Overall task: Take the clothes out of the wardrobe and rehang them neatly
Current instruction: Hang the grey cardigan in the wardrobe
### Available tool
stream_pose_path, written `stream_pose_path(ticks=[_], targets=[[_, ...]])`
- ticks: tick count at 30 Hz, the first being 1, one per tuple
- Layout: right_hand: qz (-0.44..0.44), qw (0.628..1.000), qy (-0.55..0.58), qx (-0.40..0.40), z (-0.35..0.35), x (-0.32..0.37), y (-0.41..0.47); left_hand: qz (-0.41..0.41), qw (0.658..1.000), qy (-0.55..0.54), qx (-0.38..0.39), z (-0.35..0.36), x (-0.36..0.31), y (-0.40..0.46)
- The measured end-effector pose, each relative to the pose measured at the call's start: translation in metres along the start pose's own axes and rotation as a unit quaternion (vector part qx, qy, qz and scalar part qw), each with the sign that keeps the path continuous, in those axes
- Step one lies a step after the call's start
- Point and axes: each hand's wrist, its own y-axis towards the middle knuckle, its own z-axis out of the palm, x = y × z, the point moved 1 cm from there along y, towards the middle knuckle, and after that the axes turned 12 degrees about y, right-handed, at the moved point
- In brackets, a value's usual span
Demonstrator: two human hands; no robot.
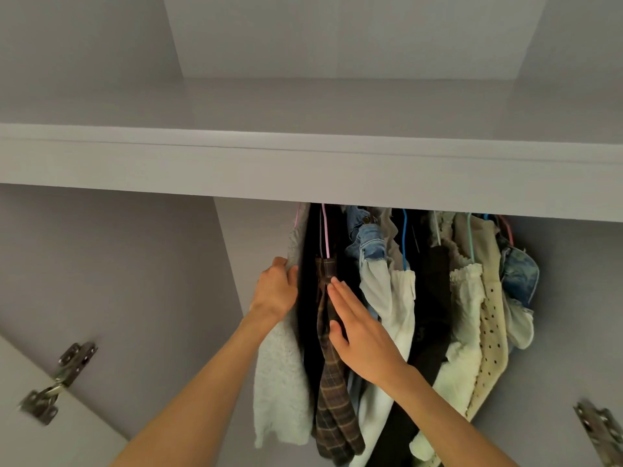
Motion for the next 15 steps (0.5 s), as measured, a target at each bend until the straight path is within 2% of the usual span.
stream_pose_path(ticks=[7, 13, 15], targets=[[0.022, 0.999, 0.011, 0.033, -0.002, -0.001, -0.001, -0.017, 0.995, -0.02, -0.091, -0.016, 0.018, -0.002], [0.029, 0.998, 0.012, 0.05, -0.001, 0.005, 0.005, -0.003, 0.992, -0.026, -0.126, -0.049, 0.029, -0.017], [0.034, 0.999, 0.014, 0.025, -0.002, 0.016, 0.01, -0.007, 0.99, -0.022, -0.138, -0.057, 0.036, -0.031]])
